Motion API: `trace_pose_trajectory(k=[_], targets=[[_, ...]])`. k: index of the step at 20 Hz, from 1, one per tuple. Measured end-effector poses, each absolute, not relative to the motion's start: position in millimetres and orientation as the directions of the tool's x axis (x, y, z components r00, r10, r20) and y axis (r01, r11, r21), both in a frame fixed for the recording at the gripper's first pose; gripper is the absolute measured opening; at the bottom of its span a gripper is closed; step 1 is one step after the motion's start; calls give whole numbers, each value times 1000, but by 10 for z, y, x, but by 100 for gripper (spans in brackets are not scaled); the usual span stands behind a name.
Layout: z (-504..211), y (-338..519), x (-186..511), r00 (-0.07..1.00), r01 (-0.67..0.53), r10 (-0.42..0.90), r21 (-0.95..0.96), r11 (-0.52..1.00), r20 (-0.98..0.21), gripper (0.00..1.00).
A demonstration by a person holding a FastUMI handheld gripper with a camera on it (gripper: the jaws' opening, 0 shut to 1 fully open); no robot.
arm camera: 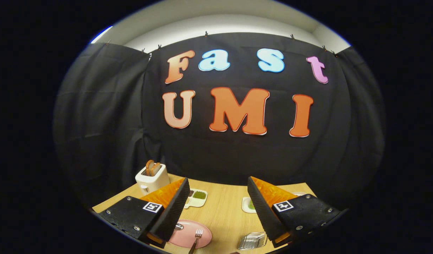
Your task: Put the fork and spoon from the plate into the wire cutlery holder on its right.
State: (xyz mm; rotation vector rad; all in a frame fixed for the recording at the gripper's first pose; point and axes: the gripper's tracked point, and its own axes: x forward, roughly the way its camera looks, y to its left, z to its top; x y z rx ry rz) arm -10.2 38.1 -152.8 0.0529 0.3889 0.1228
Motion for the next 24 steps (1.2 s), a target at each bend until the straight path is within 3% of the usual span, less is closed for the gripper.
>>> trace_pose_trajectory(k=[6,10,16,24], targets=[[-2323,698,-277,811,-165,178,75,983,-558,99],[-2978,873,-524,672,-154,207,139,978,-711,99],[-3704,1005,-877,513,-206,191,96,974,-837,94],[-4390,1108,-1283,313,-211,139,74,975,-939,73]])
